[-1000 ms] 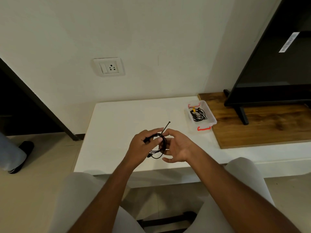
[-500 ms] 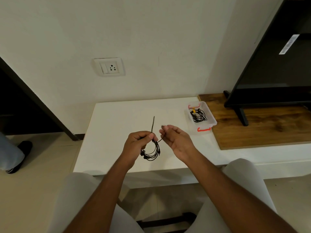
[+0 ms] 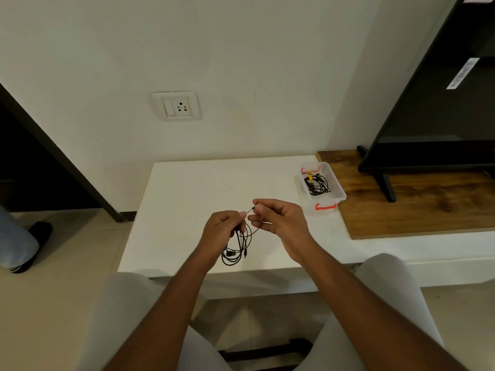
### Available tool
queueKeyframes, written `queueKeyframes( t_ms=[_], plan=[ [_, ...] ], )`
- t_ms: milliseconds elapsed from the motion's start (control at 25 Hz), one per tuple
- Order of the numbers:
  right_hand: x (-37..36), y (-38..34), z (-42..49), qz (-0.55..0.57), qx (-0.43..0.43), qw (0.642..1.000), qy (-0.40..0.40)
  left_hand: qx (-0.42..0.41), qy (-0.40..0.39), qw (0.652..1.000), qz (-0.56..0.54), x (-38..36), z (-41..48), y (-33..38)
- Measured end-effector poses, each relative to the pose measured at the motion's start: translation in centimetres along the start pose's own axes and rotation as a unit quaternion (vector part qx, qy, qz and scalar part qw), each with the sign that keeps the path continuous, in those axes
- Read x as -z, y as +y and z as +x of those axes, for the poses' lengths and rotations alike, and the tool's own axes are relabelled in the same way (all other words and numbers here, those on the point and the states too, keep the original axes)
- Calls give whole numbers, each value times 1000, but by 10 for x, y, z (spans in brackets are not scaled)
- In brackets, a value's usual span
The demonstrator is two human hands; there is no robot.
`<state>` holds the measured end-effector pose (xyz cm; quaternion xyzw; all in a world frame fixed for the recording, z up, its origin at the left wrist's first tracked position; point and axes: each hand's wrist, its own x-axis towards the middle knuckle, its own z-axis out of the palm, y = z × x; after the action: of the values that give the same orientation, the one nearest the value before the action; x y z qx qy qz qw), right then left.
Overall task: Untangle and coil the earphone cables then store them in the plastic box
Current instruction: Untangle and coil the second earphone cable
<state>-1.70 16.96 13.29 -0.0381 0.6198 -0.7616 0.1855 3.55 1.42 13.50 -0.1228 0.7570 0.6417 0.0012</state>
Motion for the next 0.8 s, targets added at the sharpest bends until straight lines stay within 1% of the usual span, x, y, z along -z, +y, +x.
queueKeyframes(
  t_ms=[120,200,320,480,640,800],
  plan=[
    [0,-1,0,-30,7,1000,6,10,-13,1000,-5,-2,-1,0],
    [1,0,1,-37,4,999,-5,17,-1,1000,-13,-5,-1,0],
    [5,0,2,-32,-7,999,-16,5,16,1000,-8,-7,-2,2],
    [8,0,4,1,-31,999,-22,7,40,999,-36,-8,-4,9],
    [7,-1,2,74,-65,995,-34,2,66,995,-74,-8,-6,11],
    [-3,0,0,119,-95,988,-36,6,69,993,-97,-10,-6,11]
  ],
)
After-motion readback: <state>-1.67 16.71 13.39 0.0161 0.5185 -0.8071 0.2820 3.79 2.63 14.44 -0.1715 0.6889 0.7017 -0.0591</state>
